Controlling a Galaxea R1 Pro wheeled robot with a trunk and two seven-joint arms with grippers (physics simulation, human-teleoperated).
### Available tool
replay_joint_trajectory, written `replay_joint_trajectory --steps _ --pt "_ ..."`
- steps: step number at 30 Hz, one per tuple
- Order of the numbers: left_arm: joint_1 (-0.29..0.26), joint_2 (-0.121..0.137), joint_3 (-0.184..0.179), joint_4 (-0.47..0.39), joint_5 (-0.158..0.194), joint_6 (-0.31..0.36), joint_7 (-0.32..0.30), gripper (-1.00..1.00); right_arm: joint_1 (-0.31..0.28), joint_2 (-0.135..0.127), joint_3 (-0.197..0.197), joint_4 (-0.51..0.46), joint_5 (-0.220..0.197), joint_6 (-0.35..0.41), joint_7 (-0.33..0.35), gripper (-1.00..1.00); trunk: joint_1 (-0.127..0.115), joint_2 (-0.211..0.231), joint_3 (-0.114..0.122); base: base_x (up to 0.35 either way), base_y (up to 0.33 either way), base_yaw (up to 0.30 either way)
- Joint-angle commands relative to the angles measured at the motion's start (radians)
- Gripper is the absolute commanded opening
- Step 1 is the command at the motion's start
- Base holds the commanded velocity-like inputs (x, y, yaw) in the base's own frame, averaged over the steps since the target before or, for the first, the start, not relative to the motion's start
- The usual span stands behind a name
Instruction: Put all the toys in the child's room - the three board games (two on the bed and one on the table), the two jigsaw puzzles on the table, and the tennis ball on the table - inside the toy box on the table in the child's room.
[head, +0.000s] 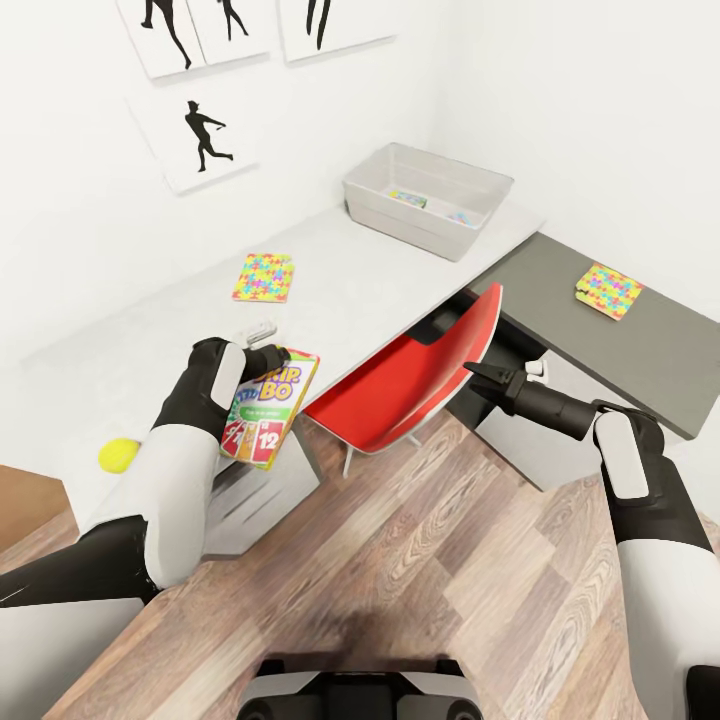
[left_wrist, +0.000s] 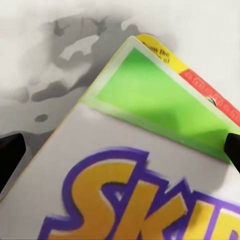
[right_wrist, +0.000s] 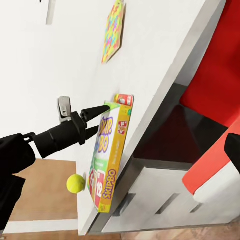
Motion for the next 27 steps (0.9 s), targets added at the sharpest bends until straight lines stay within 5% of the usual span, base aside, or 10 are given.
replay_joint_trajectory --steps 1,21,27 --pt "0.0 -0.001 0.003 0.059 0.004 0.005 0.008 1.0 -0.001 0.0 -0.002 0.0 0.006 0.005 0.007 1.0 0.001 -0.001 -0.001 -0.001 0.0 -0.002" --pt "0.0 0.001 0.008 0.057 0.004 0.005 0.008 1.0 -0.001 0.0 -0.002 0.0 0.006 0.005 0.007 1.0 0.001 -0.001 -0.001 -0.04 0.0 0.0" --pt "0.0 0.002 0.007 -0.053 0.004 0.016 0.007 1.0 -0.001 0.0 -0.003 0.0 0.006 0.005 0.008 1.0 0.001 -0.001 -0.001 0.0 0.0 0.0"
